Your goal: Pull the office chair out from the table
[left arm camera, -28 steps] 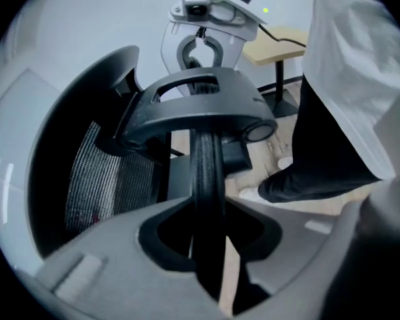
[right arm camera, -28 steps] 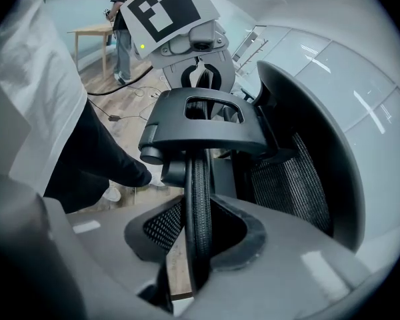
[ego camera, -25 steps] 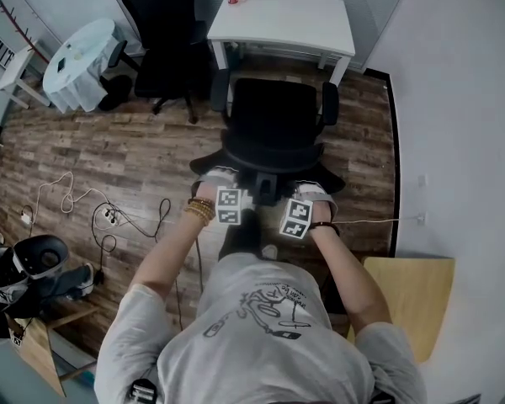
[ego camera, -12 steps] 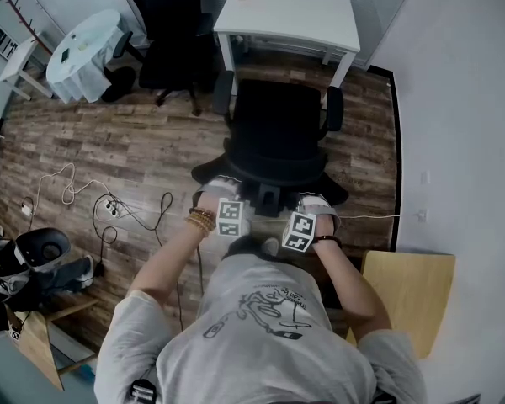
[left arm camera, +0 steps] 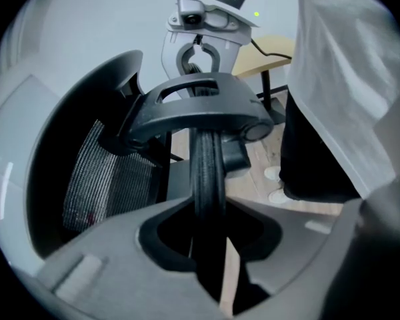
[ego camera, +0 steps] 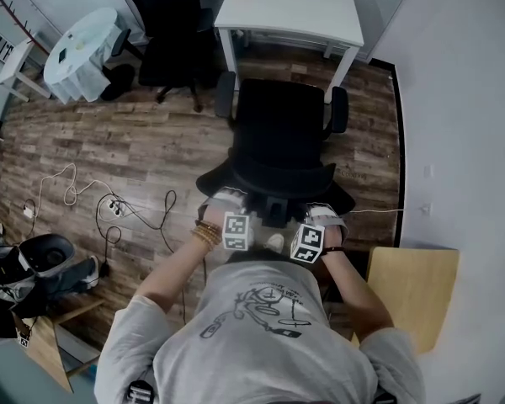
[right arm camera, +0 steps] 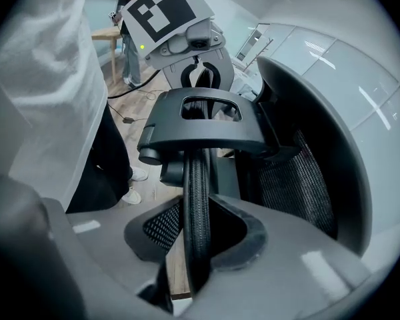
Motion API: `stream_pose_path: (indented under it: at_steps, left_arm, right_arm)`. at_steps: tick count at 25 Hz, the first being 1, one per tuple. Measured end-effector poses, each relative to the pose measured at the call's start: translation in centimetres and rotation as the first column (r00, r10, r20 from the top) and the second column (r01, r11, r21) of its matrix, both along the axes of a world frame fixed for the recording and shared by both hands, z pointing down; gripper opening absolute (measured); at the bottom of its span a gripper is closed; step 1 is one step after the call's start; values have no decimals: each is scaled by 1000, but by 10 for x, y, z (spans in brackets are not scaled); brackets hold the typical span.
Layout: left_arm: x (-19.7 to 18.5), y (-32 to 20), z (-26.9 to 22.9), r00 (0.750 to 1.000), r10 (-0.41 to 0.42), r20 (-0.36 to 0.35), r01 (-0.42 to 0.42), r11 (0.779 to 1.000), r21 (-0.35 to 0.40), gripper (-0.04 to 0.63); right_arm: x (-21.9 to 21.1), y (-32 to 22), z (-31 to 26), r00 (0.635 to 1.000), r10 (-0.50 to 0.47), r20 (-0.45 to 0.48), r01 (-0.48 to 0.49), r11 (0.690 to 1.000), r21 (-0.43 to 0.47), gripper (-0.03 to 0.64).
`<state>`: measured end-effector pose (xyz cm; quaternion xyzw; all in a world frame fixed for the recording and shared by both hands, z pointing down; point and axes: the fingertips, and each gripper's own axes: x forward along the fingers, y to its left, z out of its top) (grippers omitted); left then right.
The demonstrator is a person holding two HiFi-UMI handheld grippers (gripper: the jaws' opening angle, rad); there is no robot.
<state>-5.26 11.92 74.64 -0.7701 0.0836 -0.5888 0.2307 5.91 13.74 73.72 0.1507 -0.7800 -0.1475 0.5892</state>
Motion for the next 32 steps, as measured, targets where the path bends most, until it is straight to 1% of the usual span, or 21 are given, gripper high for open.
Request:
stream_pose_path:
  at_steps: [3,6,10,14,17,20,22,25,27,28,29,30,31,32]
  left_arm:
    - [-1,5,0,1000,-3,-15,3,1000,5,112]
    - [-2,11,1,1000,-1,-15,1,1000,13,112]
    - [-2,19,-2,1000,6,-25,-5,1000,5,118]
    - [-2,24,-5,1000,-16,-25,14,999,-44,152]
    - [-3,31,-18,999,-28,-39,25,997,-80,156]
    - [-4,40,-36,993,-69,-94,57,990,-126,155]
    - [-4,43,-48,984,-107,-140,83,982,-170,155]
    - [-2,47,-71,966,-149,-213,100,970,-223,153]
    - [2,49,-89,950,-156,-269,94,969,-230,147]
    - [4,49,-99,938,-162,-305,90,968,-235,147]
    - [7,49,-110,921,-174,-350,90,965,-245,142]
    - [11,49,-123,895,-193,-401,91,962,-258,128]
    - [14,47,-138,862,-215,-459,94,958,-272,116]
    - [18,44,-152,822,-239,-517,98,954,-285,100]
  right_arm:
    - [-1,6,0,1000,4,-3,-4,1000,1,109]
    - [-2,11,1,1000,6,-7,-6,1000,-2,109]
    - [-3,20,0,1000,13,2,-13,1000,-8,112]
    - [-3,21,-3,998,42,48,-41,999,-29,145]
    - [0,23,-10,998,52,48,-49,998,-49,161]
    - [7,29,-23,997,60,57,-57,997,-57,151]
    - [13,32,-34,995,68,66,-64,996,-58,144]
    - [19,35,-51,994,74,78,-70,996,-47,130]
    - [20,35,-67,990,84,115,-80,996,-38,97]
    - [19,35,-77,985,93,147,-88,995,-39,85]
    - [16,34,-88,977,104,187,-97,994,-46,71]
    - [12,33,-100,965,118,233,-107,993,-57,48]
    - [8,32,-112,950,132,283,-117,991,-67,41]
    - [3,30,-126,931,144,334,-127,989,-74,41]
